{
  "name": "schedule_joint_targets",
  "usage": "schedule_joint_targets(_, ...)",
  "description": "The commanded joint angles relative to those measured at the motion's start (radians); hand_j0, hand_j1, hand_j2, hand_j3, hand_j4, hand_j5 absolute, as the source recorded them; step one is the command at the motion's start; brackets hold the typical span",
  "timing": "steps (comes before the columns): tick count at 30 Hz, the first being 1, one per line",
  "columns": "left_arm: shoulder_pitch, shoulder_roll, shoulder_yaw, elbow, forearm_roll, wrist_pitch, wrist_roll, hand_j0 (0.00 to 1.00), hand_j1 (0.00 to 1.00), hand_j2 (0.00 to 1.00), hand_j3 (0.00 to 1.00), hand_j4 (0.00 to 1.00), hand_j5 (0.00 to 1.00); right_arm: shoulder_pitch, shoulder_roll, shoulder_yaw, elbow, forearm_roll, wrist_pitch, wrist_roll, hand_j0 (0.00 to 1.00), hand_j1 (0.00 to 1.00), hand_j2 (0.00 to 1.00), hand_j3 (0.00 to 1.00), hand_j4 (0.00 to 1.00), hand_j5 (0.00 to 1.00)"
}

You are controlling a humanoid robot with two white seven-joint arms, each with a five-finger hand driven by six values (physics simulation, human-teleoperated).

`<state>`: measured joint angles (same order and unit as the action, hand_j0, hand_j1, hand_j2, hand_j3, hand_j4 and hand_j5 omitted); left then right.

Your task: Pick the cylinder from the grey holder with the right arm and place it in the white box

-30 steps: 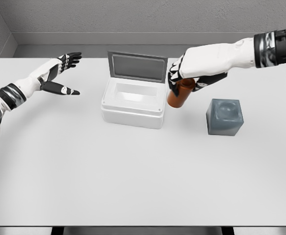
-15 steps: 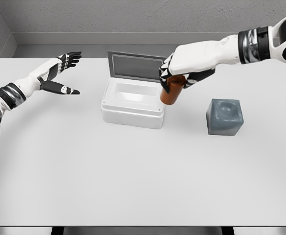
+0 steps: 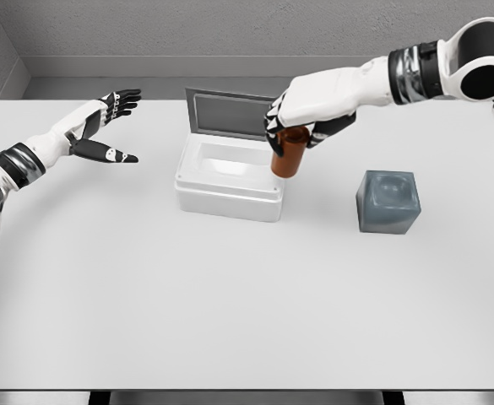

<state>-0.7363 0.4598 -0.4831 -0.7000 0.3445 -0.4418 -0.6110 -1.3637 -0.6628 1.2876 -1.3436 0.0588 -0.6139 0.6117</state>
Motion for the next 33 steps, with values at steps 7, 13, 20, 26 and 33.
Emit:
schedule_joint_targets(7, 0.0, 0.0, 0.001, -0.001, 0.007, 0.0, 0.0, 1.0, 1.0, 1.0, 1.0, 1.0, 1.0, -0.003, 0.054, 0.012, 0.061, -0.005, 0.003, -0.001, 0.45, 0.45, 0.45, 0.45, 0.45, 0.45)
schedule_joint_targets(13, 0.0, 0.0, 0.001, -0.001, 0.007, 0.0, 0.0, 1.0, 1.0, 1.0, 1.0, 1.0, 1.0, -0.003, 0.078, 0.015, 0.092, -0.005, 0.003, -0.001, 0.46, 0.46, 0.46, 0.46, 0.46, 0.46)
schedule_joint_targets(20, 0.0, 0.0, 0.001, -0.001, 0.007, 0.002, 0.0, 1.0, 1.0, 1.0, 1.0, 1.0, 1.0, -0.003, 0.078, 0.015, 0.095, -0.005, 0.003, -0.001, 0.46, 0.46, 0.46, 0.46, 0.46, 0.46)
schedule_joint_targets(26, 0.0, 0.0, 0.001, -0.001, 0.007, 0.002, 0.0, 1.0, 1.0, 1.0, 1.0, 1.0, 1.0, -0.003, 0.083, 0.015, 0.107, -0.005, 0.003, -0.001, 0.46, 0.46, 0.46, 0.46, 0.46, 0.46)
schedule_joint_targets(33, -0.002, 0.0, 0.001, 0.0, 0.007, 0.002, 0.0, 1.0, 1.0, 1.0, 1.0, 1.0, 1.0, -0.002, 0.084, 0.015, 0.107, -0.004, 0.003, -0.001, 0.51, 0.51, 0.51, 0.51, 0.51, 0.51)
